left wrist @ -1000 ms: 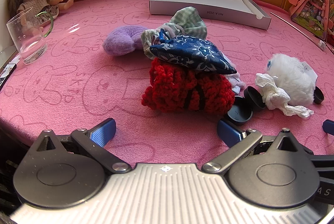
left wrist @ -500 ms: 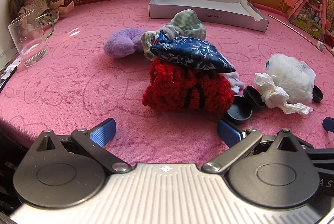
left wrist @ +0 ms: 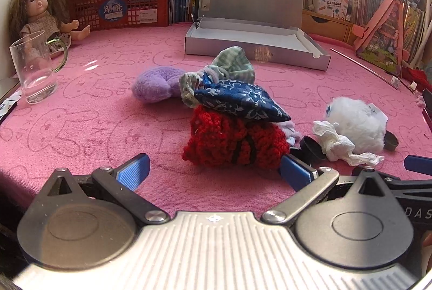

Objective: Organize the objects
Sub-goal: 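Grasp the white fluffy ball with the right tool while the left tool grasps the blue floral pouch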

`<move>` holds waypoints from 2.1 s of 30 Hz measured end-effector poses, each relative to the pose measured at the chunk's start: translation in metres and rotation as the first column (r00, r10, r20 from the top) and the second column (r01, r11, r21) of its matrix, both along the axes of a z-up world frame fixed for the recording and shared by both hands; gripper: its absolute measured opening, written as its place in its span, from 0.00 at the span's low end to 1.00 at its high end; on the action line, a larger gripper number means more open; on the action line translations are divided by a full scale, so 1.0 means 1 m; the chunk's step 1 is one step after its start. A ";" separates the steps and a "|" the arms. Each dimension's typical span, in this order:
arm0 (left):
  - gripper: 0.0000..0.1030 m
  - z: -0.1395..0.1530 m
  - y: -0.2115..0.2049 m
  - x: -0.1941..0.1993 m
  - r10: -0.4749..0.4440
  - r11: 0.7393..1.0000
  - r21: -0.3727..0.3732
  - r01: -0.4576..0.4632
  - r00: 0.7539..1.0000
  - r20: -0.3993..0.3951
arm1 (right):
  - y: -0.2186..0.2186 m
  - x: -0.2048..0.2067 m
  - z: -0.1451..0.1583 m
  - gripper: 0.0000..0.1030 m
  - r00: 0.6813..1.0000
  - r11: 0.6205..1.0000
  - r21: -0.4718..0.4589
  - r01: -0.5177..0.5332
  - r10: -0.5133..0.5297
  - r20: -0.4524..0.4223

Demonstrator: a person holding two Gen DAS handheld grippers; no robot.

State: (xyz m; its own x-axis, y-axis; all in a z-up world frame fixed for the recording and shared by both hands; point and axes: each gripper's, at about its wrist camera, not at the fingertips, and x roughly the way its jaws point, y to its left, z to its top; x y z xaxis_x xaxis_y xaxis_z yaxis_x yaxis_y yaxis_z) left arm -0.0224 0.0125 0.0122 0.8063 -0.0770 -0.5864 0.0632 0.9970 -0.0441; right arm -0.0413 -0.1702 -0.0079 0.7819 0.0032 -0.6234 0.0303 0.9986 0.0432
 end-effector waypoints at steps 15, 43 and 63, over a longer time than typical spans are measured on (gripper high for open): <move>1.00 0.025 -0.021 0.024 -0.104 0.994 0.054 0.097 0.981 0.165 | -0.017 0.030 0.016 0.90 0.995 0.999 -0.051 0.017 -0.012 0.101; 0.69 0.008 -0.026 0.051 -0.130 0.988 0.101 0.119 0.984 0.119 | -0.002 0.038 0.006 0.63 0.991 0.993 -0.046 -0.106 0.109 0.072; 0.72 0.001 -0.019 0.046 -0.145 0.987 0.089 0.137 0.984 0.101 | -0.009 0.062 -0.015 0.76 0.995 0.996 0.027 -0.083 0.082 0.058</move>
State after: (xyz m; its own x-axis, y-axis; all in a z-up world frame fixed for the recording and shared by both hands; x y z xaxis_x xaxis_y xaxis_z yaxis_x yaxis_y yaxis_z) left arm 0.0238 -0.0068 0.0131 0.8490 -0.1500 -0.5067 0.2033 0.9778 0.0512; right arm 0.0203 -0.1791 -0.0224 0.8126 0.0867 -0.5764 -0.0554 0.9959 0.0717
